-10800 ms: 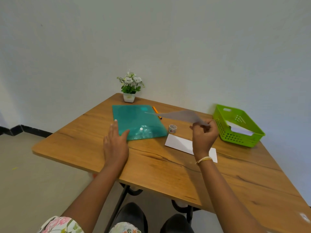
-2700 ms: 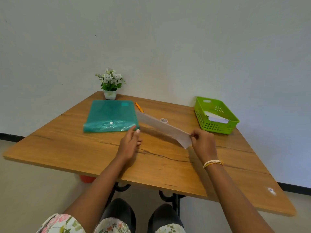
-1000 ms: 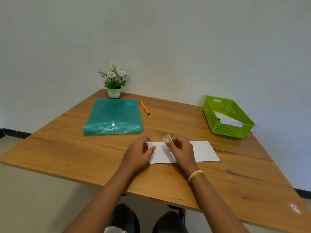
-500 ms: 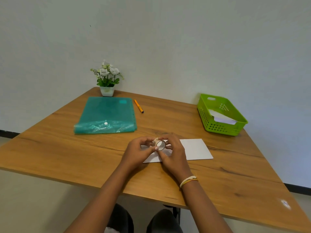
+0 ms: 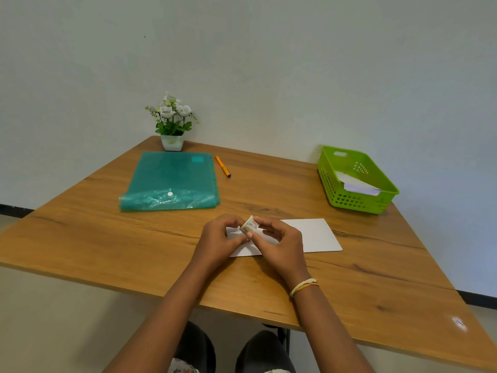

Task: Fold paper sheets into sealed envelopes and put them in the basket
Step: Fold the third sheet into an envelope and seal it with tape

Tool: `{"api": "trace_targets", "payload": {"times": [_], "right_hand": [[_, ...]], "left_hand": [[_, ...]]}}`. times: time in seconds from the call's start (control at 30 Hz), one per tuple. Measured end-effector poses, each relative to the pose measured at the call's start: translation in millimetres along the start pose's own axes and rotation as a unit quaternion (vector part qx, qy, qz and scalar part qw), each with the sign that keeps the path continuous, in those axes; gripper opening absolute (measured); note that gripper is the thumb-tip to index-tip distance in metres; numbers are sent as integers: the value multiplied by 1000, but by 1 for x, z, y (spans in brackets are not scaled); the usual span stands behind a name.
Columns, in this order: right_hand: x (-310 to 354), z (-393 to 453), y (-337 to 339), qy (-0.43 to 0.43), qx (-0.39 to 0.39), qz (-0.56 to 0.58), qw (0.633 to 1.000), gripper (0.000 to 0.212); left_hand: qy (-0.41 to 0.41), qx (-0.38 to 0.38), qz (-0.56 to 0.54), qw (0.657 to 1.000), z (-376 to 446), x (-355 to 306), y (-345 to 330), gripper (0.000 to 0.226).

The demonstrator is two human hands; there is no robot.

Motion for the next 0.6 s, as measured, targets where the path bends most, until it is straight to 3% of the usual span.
{"api": "trace_targets", "payload": {"times": [0.1, 0.3, 0.47, 0.6], "right_hand": [[0, 0, 1, 0, -3, 4, 1000, 40], [7, -2, 5, 46, -18, -8, 999, 34], [23, -10, 11, 133, -77, -90, 984, 24], [30, -13, 6, 160, -76, -136, 975, 18]], "left_hand": [[-19, 6, 8, 1000, 1, -5, -1, 27], [1, 23, 21, 1000, 0, 3, -5, 16], [0, 31, 26, 999, 0, 1, -7, 16], [5, 28, 29, 999, -1, 2, -6, 17]]}}
Point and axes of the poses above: each hand's wrist, its own z-axis towards the middle knuckle, its own y-axis out of the back of the hand, x = y × z, the point moved 9 cm from there along z, towards the middle knuckle, and after that the axes turned 13 degrees about -y, right-handed, at the moved point
